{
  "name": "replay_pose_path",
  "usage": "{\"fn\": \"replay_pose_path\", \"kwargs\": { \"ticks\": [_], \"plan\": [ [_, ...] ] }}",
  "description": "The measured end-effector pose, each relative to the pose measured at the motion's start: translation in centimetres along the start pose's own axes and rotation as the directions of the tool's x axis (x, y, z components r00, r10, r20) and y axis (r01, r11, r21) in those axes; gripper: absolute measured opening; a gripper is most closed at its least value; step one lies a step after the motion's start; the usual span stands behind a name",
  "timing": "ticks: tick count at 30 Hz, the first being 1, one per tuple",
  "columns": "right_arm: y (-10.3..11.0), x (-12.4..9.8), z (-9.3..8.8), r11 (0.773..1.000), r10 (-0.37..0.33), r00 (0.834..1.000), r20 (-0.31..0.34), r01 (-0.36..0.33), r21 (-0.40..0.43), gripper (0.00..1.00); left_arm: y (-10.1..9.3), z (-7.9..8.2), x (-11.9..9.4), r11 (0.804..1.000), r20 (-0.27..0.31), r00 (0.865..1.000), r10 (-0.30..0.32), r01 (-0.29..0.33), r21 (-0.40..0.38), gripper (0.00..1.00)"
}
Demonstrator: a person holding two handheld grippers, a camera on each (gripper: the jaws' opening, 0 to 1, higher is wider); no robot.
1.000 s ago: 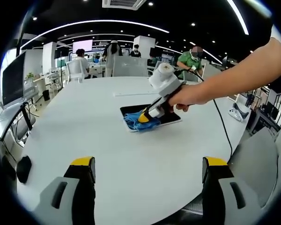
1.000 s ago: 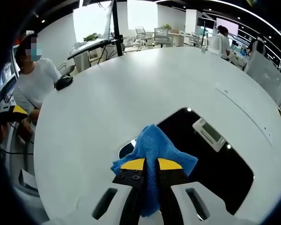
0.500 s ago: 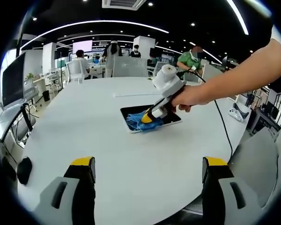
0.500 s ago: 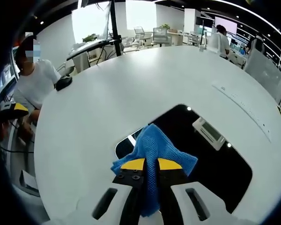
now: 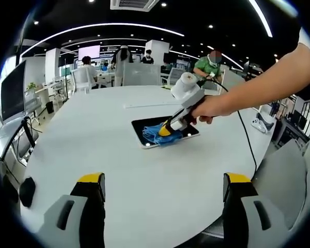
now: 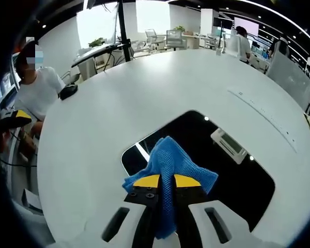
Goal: Wipe the mirror surface with the cleaning cloth until all visible marks leave the cleaned area.
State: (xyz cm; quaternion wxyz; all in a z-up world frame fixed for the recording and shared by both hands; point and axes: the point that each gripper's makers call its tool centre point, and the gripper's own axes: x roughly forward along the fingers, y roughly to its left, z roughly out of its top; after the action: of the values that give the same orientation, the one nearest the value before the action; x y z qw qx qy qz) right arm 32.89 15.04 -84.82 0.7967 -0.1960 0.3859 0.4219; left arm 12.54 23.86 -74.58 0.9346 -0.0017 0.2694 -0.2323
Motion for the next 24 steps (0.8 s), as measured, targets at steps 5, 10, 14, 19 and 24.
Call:
{"fn": "replay_pose_path", "kwargs": {
  "ticks": [5, 10, 14, 19, 24],
  "plan": [
    [-0.4, -0.2, -0.2, 1.000, -0.004, 1.000, -0.002, 0.004, 0.002, 0.04, 0.0, -0.1, 0.0, 1.000, 0.000, 1.000, 0.000, 0.000, -0.002, 0.96],
    [-0.8, -0.6, -0.7, 1.000, -0.012, 1.000, -0.006, 0.012, 0.005, 0.04, -0.1, -0.2, 0.0, 1.000, -0.001, 1.000, 0.000, 0.000, -0.004, 0.96],
    [-1.1, -1.0, -1.1, 1.000, -0.017, 1.000, -0.007, 0.017, 0.009, 0.04, -0.4, -0.3, 0.1, 1.000, -0.004, 1.000, -0.004, 0.004, -0.002, 0.96],
    [-1.5, -1.2, -1.4, 1.000, -0.025, 1.000, -0.009, 0.025, 0.013, 0.04, -0.6, -0.2, 0.2, 1.000, -0.004, 1.000, -0.007, 0.007, -0.002, 0.95],
    [-2.0, -1.5, -1.8, 0.999, -0.032, 0.999, -0.010, 0.032, 0.020, 0.04, -0.7, -0.2, 0.3, 1.000, -0.004, 1.000, -0.009, 0.009, 0.000, 0.95]
  ]
}}
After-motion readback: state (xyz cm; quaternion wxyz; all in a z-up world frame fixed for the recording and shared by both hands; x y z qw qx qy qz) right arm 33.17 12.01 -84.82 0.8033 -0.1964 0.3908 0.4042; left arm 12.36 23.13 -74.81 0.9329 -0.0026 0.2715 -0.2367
